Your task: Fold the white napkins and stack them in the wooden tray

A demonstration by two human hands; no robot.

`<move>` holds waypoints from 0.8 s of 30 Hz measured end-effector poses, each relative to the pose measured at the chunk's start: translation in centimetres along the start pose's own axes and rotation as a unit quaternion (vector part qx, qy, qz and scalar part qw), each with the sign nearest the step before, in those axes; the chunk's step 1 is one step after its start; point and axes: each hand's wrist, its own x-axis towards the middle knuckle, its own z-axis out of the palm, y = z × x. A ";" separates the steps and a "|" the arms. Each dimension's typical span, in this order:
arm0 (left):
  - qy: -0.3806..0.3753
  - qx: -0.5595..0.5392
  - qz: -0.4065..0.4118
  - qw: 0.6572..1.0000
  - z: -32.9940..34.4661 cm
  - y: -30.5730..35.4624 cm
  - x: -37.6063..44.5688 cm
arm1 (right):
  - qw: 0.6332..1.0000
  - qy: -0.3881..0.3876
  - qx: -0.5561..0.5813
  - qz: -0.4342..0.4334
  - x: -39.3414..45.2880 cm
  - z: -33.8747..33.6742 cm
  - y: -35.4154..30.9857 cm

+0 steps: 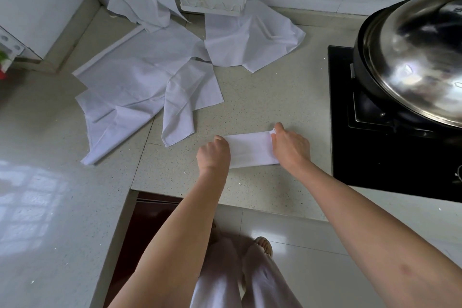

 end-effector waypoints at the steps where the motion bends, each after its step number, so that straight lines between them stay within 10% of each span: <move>1: -0.002 0.005 0.002 1.000 0.0 0.1 0.0 | 1.000 0.019 -0.003 0.010 -0.2 0.1 -0.1; 6: -0.006 0.010 0.005 1.000 0.4 0.3 0.2 | 0.979 0.178 -0.022 -0.097 -0.8 2.4 -0.4; 10: -0.025 0.006 -0.007 1.000 0.0 0.3 0.2 | 0.981 0.041 0.003 -0.191 -1.7 4.7 -1.1; 17: 0.090 0.114 0.105 0.984 -0.9 0.1 0.2 | 0.986 0.017 -0.007 -0.168 -2.1 5.8 -0.8; 24: 0.010 0.000 0.195 0.981 3.5 -1.7 -0.9 | 0.981 -0.008 -0.022 -0.191 -2.0 5.4 0.3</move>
